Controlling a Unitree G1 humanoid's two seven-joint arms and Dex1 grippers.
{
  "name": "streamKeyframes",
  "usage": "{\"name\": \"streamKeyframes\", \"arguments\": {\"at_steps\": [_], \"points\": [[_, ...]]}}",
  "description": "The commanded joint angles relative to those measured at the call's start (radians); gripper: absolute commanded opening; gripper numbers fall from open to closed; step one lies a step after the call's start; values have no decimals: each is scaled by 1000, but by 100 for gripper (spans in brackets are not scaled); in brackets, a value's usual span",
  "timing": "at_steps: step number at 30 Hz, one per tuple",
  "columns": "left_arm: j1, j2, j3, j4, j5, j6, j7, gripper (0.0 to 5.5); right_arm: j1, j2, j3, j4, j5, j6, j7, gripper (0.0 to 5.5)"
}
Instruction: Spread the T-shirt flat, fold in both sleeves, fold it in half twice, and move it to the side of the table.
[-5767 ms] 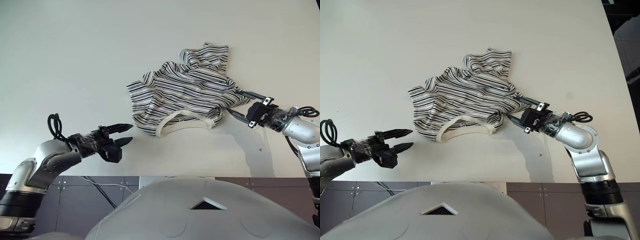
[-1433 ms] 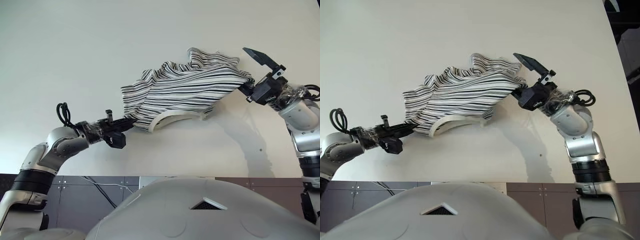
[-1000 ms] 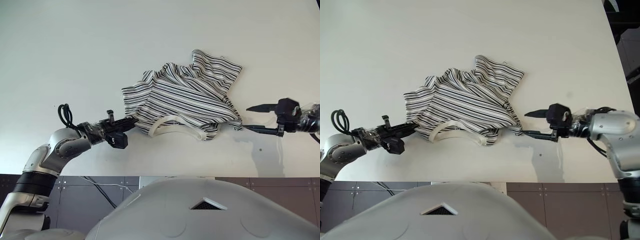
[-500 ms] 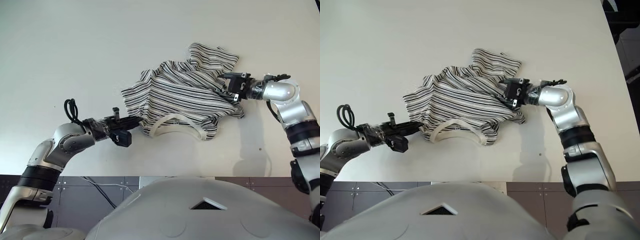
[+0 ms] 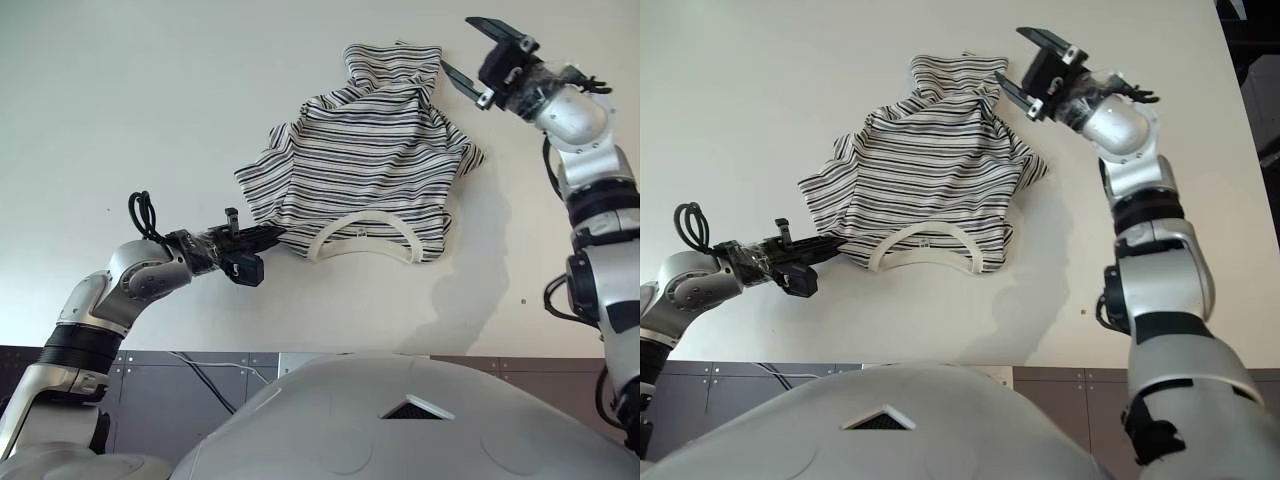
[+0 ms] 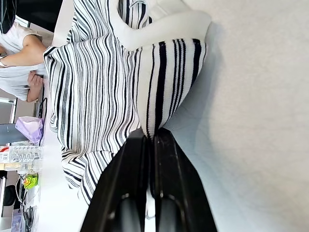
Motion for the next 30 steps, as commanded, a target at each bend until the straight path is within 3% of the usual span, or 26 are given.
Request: {"name": "streamKeyframes", "arguments": {"at_steps": [1, 3, 6, 11, 24, 27, 30], "points": [[75, 15, 39, -16, 21, 25, 36, 12, 386, -265, -37, -496, 142, 45, 210, 274], [100, 29, 53, -14, 23, 28, 47, 12, 553, -347, -30, -639, 141, 49, 252, 274], [101, 36, 60, -10, 20, 27, 44, 12, 699, -368, -17, -801, 168, 150, 272, 274], [88, 45, 51, -7, 10, 19, 23, 12, 702, -303, -41, -896, 180, 295, 234, 274], [46, 32, 27, -12, -1, 6, -27, 12, 527, -150, 87, -537, -71, 193, 208, 274], [44, 37, 30, -13, -2, 3, -29, 12, 561, -205, 92, -543, -104, 140, 224, 274], [82, 41, 46, -26, 2, 10, -11, 12, 698, -346, 53, -709, -37, 174, 305, 274]]}}
